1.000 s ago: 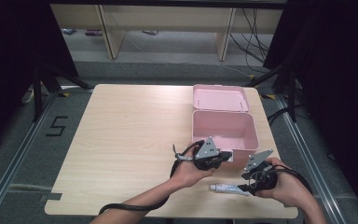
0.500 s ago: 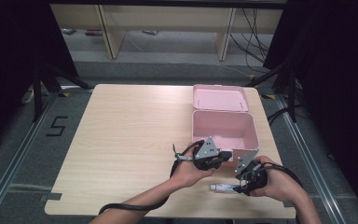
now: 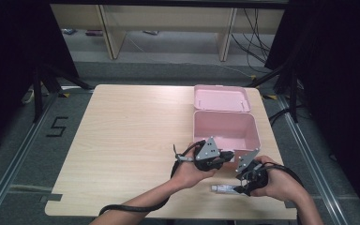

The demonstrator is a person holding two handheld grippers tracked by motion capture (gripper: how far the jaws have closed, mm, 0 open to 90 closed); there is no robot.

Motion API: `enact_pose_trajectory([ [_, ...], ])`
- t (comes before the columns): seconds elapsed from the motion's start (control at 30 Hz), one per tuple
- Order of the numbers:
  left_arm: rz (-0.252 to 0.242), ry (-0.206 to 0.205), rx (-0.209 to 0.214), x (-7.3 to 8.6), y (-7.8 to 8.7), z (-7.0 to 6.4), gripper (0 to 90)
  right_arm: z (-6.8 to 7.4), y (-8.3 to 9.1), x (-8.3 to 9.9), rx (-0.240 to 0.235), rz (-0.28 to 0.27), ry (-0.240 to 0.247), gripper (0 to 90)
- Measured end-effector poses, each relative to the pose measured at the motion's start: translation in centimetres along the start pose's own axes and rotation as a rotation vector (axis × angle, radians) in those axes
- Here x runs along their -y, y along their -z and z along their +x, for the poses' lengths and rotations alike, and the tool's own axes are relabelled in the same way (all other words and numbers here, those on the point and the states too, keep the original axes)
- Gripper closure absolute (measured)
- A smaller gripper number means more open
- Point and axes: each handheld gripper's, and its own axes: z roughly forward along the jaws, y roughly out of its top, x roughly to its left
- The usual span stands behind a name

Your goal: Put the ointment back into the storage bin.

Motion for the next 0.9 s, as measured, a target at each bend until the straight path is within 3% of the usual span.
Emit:
enact_pose_trajectory([
  [0.13,-0.002,-0.004,0.001,-0.1,0.2,-0.1,83.9,0.0,0.0,0.0,-0.003,-0.003,-0.003,52.0],
  [0.17,-0.006,-0.006,0.006,-0.2,0.3,-0.2,83.8,0.2,0.1,0.0,-0.009,0.005,-0.029,52.0],
  [0.23,-0.005,-0.016,0.011,-0.3,0.7,-0.5,83.2,0.2,0.1,-0.1,-0.009,0.008,-0.023,51.9],
  [0.27,-0.012,-0.02,0.012,-0.4,1.3,-0.7,83.0,0.0,0.0,-0.1,-0.008,-0.001,0.006,51.9],
  [0.37,-0.009,-0.025,0.008,-0.4,2.0,-0.7,82.5,0.1,-0.1,-0.2,-0.003,0.0,0.008,51.8],
  [0.4,-0.001,-0.03,-0.003,-0.4,3.0,-0.5,82.4,0.2,-0.2,-0.2,-0.006,0.01,-0.014,51.8],
  [0.47,-0.005,-0.028,-0.012,-0.4,4.1,-0.3,81.8,0.0,-0.4,-0.4,-0.003,0.015,0.018,51.8],
  [0.5,-0.001,-0.031,-0.018,-0.3,4.7,-0.1,81.5,0.3,-0.5,-0.5,-0.009,0.03,-0.012,51.8],
  [0.53,-0.001,-0.031,-0.018,-0.3,4.7,-0.1,81.1,0.2,-0.6,-0.7,-0.004,0.035,0.008,51.8],
  [0.6,-0.006,-0.032,-0.03,-0.3,5.8,0.2,80.6,0.3,-0.6,-0.9,-0.007,0.04,0.0,51.8],
  [0.63,-0.008,-0.032,-0.036,-0.2,6.4,0.3,80.1,0.1,-0.8,-1.1,-0.016,0.041,0.033,51.9],
  [0.73,0.001,-0.03,-0.064,0.2,8.4,1.0,77.9,0.4,-1.0,-1.7,-0.024,0.077,0.044,52.2],
  [0.77,-0.008,-0.025,-0.071,0.3,8.8,1.2,77.4,0.3,-1.2,-1.9,-0.026,0.079,0.079,52.3],
  [0.8,-0.006,-0.021,-0.077,0.5,9.3,1.3,77.0,0.5,-1.2,-2.0,-0.029,0.102,0.06,52.4],
  [0.9,0.004,-0.012,-0.089,0.8,10.2,1.6,75.2,0.6,-1.6,-2.4,-0.032,0.126,0.083,52.7],
])
